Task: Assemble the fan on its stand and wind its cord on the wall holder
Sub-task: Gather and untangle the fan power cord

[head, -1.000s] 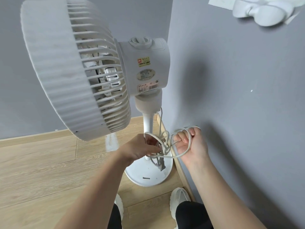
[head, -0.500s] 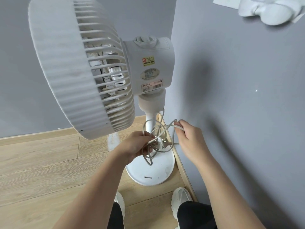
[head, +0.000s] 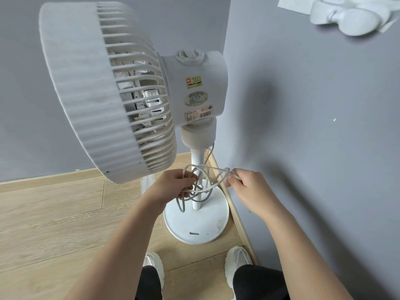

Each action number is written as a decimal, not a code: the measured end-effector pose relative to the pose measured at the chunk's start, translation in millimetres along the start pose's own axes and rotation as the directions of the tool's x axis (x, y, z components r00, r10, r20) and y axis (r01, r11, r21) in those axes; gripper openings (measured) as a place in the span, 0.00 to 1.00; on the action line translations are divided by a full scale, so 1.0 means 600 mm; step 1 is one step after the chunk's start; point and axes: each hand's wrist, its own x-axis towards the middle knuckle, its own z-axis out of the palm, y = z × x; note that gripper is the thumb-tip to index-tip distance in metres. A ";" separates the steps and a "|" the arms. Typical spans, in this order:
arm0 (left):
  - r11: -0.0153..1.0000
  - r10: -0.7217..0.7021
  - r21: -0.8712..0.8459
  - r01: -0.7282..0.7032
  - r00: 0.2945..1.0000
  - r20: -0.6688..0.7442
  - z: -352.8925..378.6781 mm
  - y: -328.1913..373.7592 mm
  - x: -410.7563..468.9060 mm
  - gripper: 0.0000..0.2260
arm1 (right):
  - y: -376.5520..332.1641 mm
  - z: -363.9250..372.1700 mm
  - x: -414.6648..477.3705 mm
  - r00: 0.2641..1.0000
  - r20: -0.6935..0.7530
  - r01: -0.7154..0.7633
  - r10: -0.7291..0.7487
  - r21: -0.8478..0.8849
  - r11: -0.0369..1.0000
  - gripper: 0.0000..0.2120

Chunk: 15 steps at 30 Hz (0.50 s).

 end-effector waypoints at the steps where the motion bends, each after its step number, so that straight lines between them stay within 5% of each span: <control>1: 1.000 0.010 0.005 -0.010 1.000 -0.002 0.000 0.000 0.001 0.05 | -0.002 0.000 0.000 1.000 -0.001 -0.003 0.003 0.032 0.999 0.13; 8: 0.997 0.022 0.072 -0.022 1.000 -0.003 0.006 0.002 -0.002 0.13 | -0.010 0.009 0.000 0.998 0.046 -0.039 0.031 0.172 0.984 0.15; 11: 1.000 -0.016 0.004 0.016 1.000 0.015 0.009 0.003 0.001 0.18 | -0.007 0.016 0.006 0.992 0.072 -0.116 0.100 0.252 0.961 0.05; 15: 0.998 0.000 -0.061 -0.002 1.000 -0.031 0.013 0.003 0.002 0.05 | -0.009 0.011 0.007 0.955 0.225 -0.283 0.193 0.498 0.820 0.13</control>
